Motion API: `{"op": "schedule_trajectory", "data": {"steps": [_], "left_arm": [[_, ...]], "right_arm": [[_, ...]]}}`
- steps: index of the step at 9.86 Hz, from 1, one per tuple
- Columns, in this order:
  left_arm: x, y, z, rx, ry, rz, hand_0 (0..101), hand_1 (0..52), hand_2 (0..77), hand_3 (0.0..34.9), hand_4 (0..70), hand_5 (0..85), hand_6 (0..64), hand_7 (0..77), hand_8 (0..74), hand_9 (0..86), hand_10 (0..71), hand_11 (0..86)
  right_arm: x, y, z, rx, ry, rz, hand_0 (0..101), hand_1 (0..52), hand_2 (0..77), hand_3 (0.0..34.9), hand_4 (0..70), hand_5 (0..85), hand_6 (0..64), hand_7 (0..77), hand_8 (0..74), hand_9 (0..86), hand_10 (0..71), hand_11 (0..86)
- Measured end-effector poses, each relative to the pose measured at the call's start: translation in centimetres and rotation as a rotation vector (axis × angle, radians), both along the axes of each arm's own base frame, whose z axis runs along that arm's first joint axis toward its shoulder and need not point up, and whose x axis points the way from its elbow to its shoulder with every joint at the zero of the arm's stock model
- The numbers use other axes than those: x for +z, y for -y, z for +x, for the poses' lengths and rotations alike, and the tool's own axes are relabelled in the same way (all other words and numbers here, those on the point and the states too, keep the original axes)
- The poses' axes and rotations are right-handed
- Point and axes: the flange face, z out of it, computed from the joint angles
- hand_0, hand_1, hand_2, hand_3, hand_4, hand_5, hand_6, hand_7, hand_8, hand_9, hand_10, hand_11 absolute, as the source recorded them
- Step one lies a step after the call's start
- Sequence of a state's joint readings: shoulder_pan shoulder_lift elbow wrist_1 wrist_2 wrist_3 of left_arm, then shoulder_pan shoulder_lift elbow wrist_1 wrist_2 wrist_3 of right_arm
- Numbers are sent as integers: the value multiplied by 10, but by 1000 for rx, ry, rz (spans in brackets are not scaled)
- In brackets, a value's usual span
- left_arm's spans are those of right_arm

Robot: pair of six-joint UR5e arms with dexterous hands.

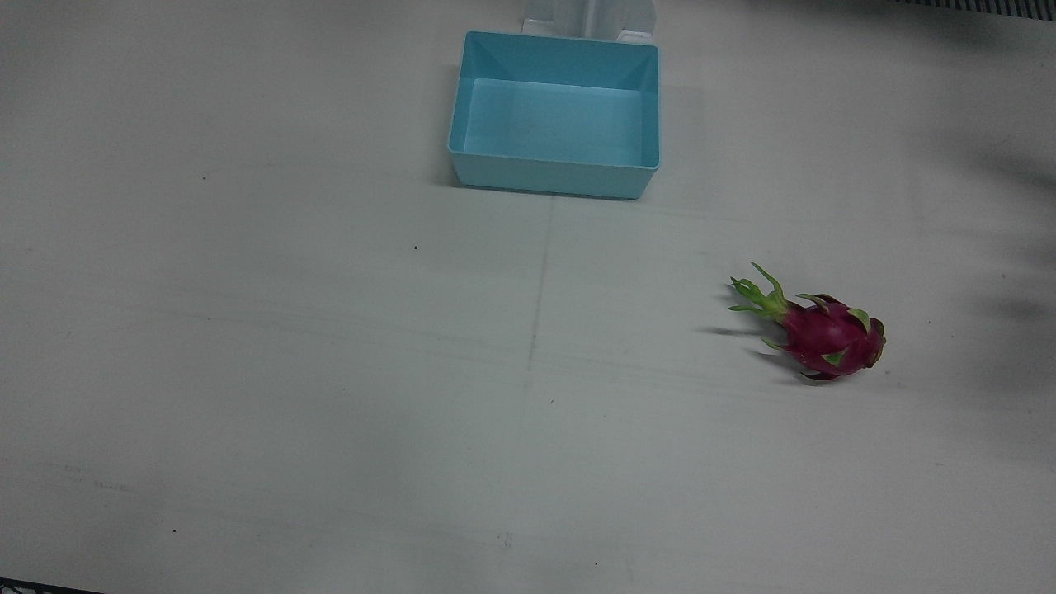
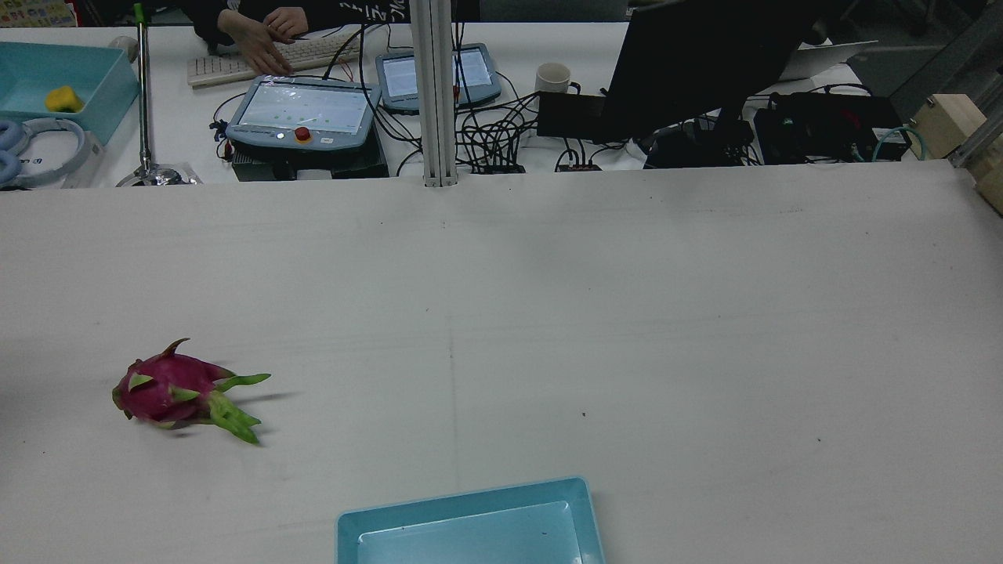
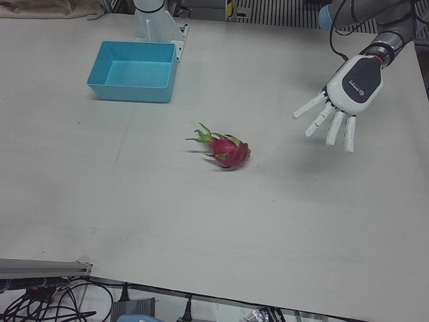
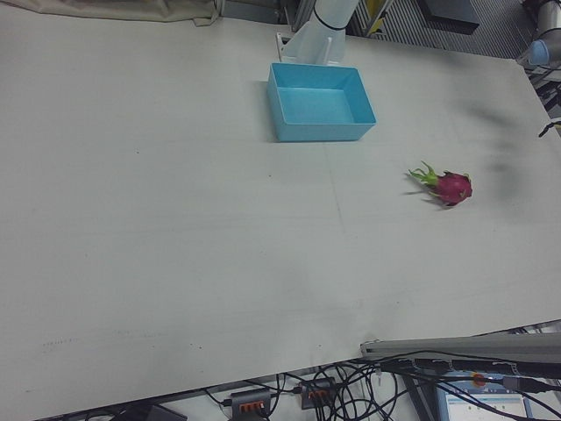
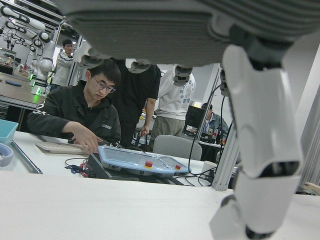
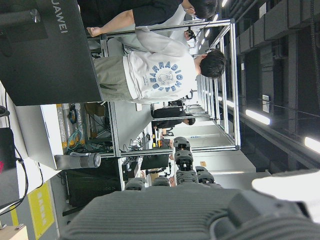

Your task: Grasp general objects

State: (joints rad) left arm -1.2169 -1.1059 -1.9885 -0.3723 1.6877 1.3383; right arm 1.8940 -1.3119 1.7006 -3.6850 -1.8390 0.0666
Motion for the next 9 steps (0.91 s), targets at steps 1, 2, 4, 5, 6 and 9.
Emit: {"op": "schedule_trajectory", "data": {"steps": [1,2,4,5,6,9], "left_arm": [[1,-1,2,-9,41,0,802,0,376,293,0,104,11,109,11,11,11,11],[2,-2,3,-17,80,1,804,0,376,303,0,120,11,109,11,11,11,11],[3,-4,7,-14,135,-10,803,0,382,303,0,120,11,109,11,11,11,11],[0,-5,13,1,166,-21,804,0,300,302,0,71,11,109,11,11,11,11],[-5,-7,20,20,195,-29,804,0,202,302,0,44,11,104,11,11,11,11],[-21,-11,39,60,265,-1,805,0,169,303,0,27,11,82,11,11,11,11]], "right_arm": [[0,0,0,0,0,0,0,54,16,0,0,11,0,0,0,5,0,5],[0,0,0,0,0,0,0,54,16,0,0,11,0,0,0,5,0,5],[0,0,0,0,0,0,0,54,16,0,0,11,0,0,0,5,0,5],[0,0,0,0,0,0,0,54,16,0,0,11,0,0,0,11,0,5],[0,0,0,0,0,0,0,54,16,0,0,11,0,0,0,5,0,5],[0,0,0,0,0,0,0,54,16,0,0,11,0,0,0,5,0,5]]}}
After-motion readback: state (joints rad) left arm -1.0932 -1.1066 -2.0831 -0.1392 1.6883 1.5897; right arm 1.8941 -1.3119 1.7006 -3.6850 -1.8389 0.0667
